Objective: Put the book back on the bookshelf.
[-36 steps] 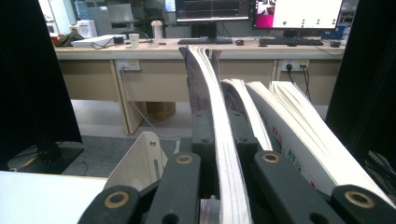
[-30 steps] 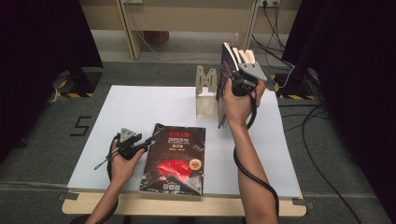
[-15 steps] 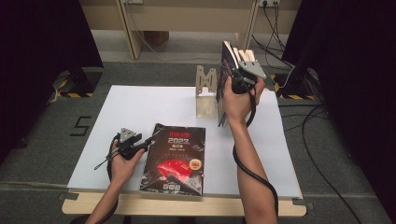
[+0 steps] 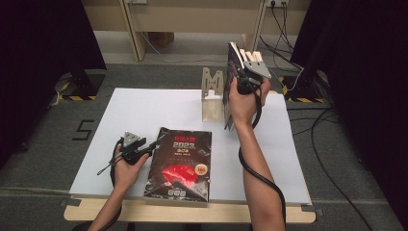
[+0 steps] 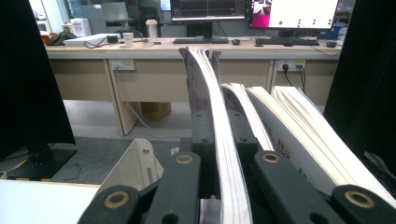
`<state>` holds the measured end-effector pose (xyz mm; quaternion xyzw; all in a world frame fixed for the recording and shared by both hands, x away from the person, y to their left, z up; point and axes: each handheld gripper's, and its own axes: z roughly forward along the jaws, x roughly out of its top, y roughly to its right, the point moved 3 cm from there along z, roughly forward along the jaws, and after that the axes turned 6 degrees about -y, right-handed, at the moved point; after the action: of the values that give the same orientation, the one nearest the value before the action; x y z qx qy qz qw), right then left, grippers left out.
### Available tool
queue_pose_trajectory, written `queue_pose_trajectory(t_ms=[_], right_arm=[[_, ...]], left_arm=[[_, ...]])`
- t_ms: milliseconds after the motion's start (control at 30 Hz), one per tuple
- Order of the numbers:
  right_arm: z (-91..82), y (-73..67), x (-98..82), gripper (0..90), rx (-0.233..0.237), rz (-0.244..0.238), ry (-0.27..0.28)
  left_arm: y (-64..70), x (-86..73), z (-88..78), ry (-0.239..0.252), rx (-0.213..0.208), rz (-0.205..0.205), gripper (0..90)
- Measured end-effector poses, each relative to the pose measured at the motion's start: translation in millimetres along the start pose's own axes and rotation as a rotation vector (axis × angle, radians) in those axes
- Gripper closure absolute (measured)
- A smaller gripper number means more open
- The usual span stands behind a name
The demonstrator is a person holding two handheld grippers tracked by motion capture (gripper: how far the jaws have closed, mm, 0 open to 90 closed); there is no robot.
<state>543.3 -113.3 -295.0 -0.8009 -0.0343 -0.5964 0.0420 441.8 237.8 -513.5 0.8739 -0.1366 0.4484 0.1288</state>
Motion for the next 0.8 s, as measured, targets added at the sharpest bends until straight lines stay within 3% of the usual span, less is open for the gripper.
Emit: queue_pose_trajectory(t_ms=[800], right_arm=[[15.1, -1.9, 0.0, 84.6, -0.008, 0.001, -0.016]], left_arm=[[0.0, 0.0, -0.2, -0.002, 0.001, 0.004, 49.8]])
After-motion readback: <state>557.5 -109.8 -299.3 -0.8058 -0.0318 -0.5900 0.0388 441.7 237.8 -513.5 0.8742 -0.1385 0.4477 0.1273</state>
